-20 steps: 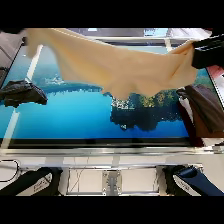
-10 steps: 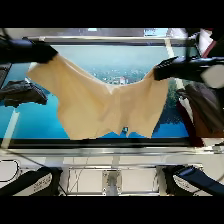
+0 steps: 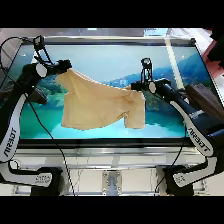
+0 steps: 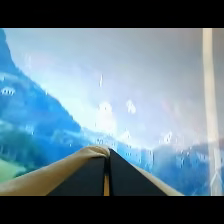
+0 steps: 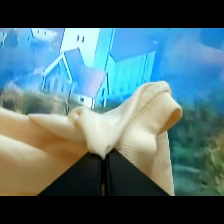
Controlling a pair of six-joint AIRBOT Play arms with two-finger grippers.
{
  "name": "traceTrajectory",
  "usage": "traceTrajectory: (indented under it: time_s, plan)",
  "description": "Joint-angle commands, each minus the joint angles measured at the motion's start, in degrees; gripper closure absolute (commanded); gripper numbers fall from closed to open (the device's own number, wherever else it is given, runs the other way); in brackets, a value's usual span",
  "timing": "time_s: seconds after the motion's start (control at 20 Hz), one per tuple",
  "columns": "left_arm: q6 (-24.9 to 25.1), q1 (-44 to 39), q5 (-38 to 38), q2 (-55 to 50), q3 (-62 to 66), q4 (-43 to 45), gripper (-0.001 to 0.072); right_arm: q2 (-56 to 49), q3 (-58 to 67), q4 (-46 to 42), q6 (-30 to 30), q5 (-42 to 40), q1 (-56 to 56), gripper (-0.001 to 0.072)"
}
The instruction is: Fold the shirts.
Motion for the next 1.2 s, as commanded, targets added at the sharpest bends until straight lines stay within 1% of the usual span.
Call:
traceTrajectory:
  time_s: [0.0, 0.05, 0.1, 0.2, 0.25, 0.35, 0.45, 0.5, 0.55, 0.6, 0.65, 0.7, 0.85, 0.95, 1.05, 1.1, 1.15]
  plan:
    - [-2.8, 0.0, 11.3, -1.8, 0.2, -2.4, 0.0202, -3.2, 0.4, 0.0, 6.4, -15.1, -1.1, 0.0509]
    - [-2.8, 0.1, 10.4, -1.7, 1.1, -2.4, 0.0066, -3.1, 1.7, -0.2, 6.5, -14.3, -1.9, 0.038]
    - [-2.3, 0.2, 8.1, -1.6, 2.8, -1.7, 0.0069, -2.8, 3.2, -0.8, 6.5, -11.4, -3.2, 0.0369]
    - [2.4, 0.8, 1.7, -0.6, 7.4, 1.8, 0.0069, -1.0, 6.3, -3.1, 6.5, 0.3, -7.3, 0.0368]
    - [3.5, 1.2, -2.1, 0.4, 9.5, 4.3, 0.0069, 0.3, 6.9, -4.0, 6.5, 6.0, -9.7, 0.0364]
    - [3.8, 1.6, -9.3, 3.9, 12.0, 12.6, 0.0078, 3.0, 6.9, -4.2, 6.3, 16.4, -14.9, 0.0364]
    - [6.3, 1.6, -15.6, 8.3, 12.0, 22.8, 0.0078, 4.1, 6.8, -3.8, 6.1, 25.8, -19.3, 0.0365]
    - [6.4, 1.6, -20.4, 10.1, 12.0, 26.9, 0.0077, 4.1, 6.4, -1.4, 3.1, 29.6, -21.1, 0.0368]
    - [6.4, 1.6, -25.3, 11.3, 11.8, 28.9, 0.0077, 4.1, 5.4, 3.1, -1.9, 31.5, -22.4, 0.0395]
    - [6.5, 1.9, -29.2, 12.6, 10.8, 29.3, 0.0078, 4.0, 3.3, 10.6, -7.7, 32.6, -23.7, 0.0402]
    - [6.3, 2.4, -31.3, 14.2, 8.1, 29.1, 0.0078, 3.9, 1.3, 16.7, -12.1, 32.5, -24.5, 0.0402]
    - [6.0, 2.8, -31.7, 16.2, 4.2, 28.7, 0.0078, 3.7, -1.1, 22.2, -15.2, 31.7, -24.9, 0.0401]
    - [2.6, 3.3, -31.3, 23.8, -10.8, 26.5, 0.0078, 1.0, -5.4, 33.4, -20.5, 28.7, -25.2, 0.0401]
    - [0.0, 3.2, -29.7, 30.5, -21.6, 23.7, 0.0078, -2.1, -5.4, 44.6, -27.3, 28.4, -25.2, 0.0401]
    - [-1.2, 3.2, -28.7, 37.3, -30.1, 20.7, 0.0078, -5.1, -5.3, 55.5, -33.0, 27.0, -25.2, 0.0401]
    - [-1.5, 3.2, -29.2, 40.7, -33.4, 19.1, 0.0078, -6.7, -4.8, 58.5, -34.2, 27.1, -25.2, 0.0401]
    - [-1.5, 3.2, -29.9, 43.6, -35.8, 17.7, 0.0077, -8.0, -4.2, 59.5, -34.2, 27.1, -25.2, 0.0401]
